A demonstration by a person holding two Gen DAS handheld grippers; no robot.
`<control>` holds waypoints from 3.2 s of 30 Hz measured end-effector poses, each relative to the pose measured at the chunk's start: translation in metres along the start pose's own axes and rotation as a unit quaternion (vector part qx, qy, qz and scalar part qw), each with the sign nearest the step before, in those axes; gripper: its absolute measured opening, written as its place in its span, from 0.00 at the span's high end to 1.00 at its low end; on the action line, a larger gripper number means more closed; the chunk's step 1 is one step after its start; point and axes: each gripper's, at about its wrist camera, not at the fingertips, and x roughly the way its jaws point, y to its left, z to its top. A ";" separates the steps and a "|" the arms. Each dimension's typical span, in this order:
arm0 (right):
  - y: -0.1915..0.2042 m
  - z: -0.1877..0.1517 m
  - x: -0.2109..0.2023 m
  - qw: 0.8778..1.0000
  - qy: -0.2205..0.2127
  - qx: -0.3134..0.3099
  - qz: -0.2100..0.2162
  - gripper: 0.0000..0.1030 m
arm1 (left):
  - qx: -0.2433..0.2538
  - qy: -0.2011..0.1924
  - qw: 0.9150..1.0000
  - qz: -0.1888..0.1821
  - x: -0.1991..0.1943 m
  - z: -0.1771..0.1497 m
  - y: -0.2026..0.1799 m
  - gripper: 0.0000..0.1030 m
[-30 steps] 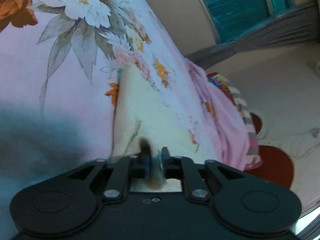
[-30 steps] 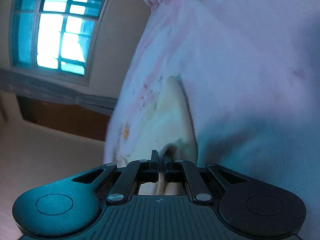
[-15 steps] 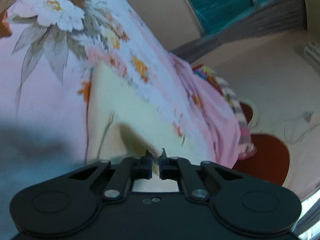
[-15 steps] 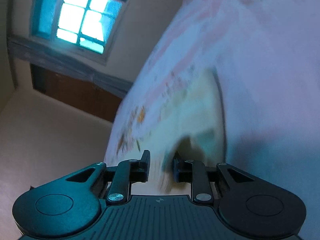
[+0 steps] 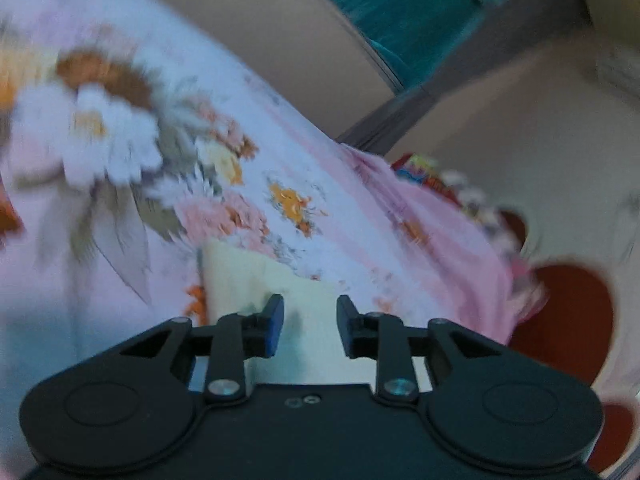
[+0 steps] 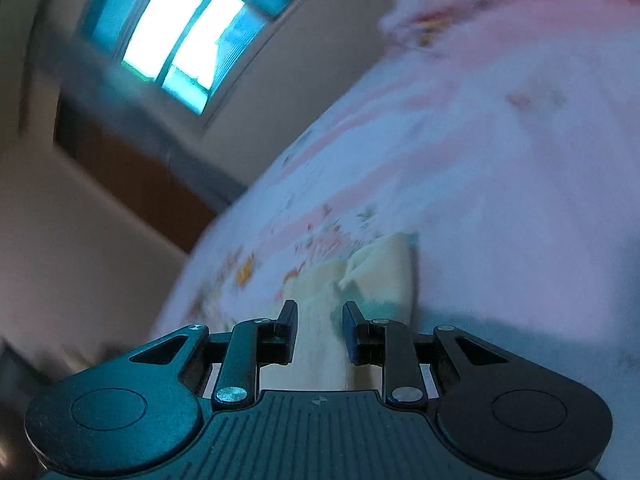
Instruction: Fold small clothes
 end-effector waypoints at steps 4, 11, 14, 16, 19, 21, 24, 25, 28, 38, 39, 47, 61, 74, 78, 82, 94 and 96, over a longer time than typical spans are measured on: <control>0.019 -0.006 0.019 0.998 0.030 -0.055 -0.020 0.76 | 0.152 0.033 0.986 0.062 0.005 -0.010 -0.035 0.76; 0.031 -0.020 0.024 0.995 0.036 -0.085 -0.042 0.76 | 0.232 0.049 0.965 0.110 0.014 -0.021 -0.053 0.50; 0.035 -0.015 0.038 0.995 0.035 -0.086 -0.042 0.76 | 0.227 0.048 0.966 0.112 0.014 -0.020 -0.049 0.50; 0.033 -0.012 0.031 0.995 0.033 -0.087 -0.041 0.76 | 0.222 0.059 0.967 0.108 0.020 -0.016 -0.046 0.54; 0.032 -0.013 0.029 0.994 0.033 -0.092 -0.045 0.76 | 0.217 0.079 0.967 0.108 0.029 -0.012 -0.042 0.72; 0.033 -0.015 0.029 0.993 0.031 -0.105 -0.045 0.76 | 0.208 0.089 0.969 0.099 0.033 -0.008 -0.039 0.75; 0.034 -0.017 0.030 0.990 0.030 -0.129 -0.048 0.76 | 0.206 0.091 0.971 0.086 0.035 -0.006 -0.037 0.79; 0.036 -0.018 0.031 0.988 0.030 -0.141 -0.050 0.76 | 0.204 0.091 0.971 0.086 0.037 -0.006 -0.037 0.79; 0.038 -0.021 0.035 0.986 0.028 -0.160 -0.048 0.76 | 0.202 0.085 0.971 0.090 0.039 -0.008 -0.035 0.76; 0.035 -0.015 0.048 0.986 0.040 -0.159 -0.036 0.98 | 0.218 0.051 0.972 0.076 0.038 -0.012 -0.040 0.99; 0.038 -0.018 0.046 0.984 0.033 -0.171 -0.038 0.98 | 0.223 0.041 0.972 0.068 0.035 -0.013 -0.042 0.99; 0.058 -0.009 0.030 0.978 -0.030 -0.204 -0.032 0.98 | 0.232 -0.033 0.971 0.051 0.016 -0.001 -0.049 0.99; 0.042 0.010 0.072 0.980 -0.037 -0.180 -0.075 0.98 | 0.235 -0.016 0.966 0.103 0.062 0.014 -0.042 0.99; 0.047 -0.019 0.027 0.979 -0.019 -0.178 -0.103 0.98 | 0.228 -0.001 0.961 0.157 0.008 -0.021 -0.052 0.46; 0.068 -0.055 -0.003 0.973 0.006 -0.207 -0.099 0.97 | 0.250 0.010 0.956 0.155 -0.038 -0.065 -0.071 0.49; 0.074 -0.091 0.005 0.961 0.058 -0.236 -0.129 0.97 | 0.252 0.075 0.951 0.165 -0.025 -0.095 -0.068 0.69; 0.104 -0.106 -0.017 0.960 0.021 -0.226 -0.164 0.62 | 0.185 0.051 0.967 0.170 -0.047 -0.083 -0.071 0.82; 0.104 -0.109 -0.040 0.963 0.002 -0.218 -0.155 0.62 | 0.172 0.037 0.969 0.172 -0.073 -0.086 -0.070 0.75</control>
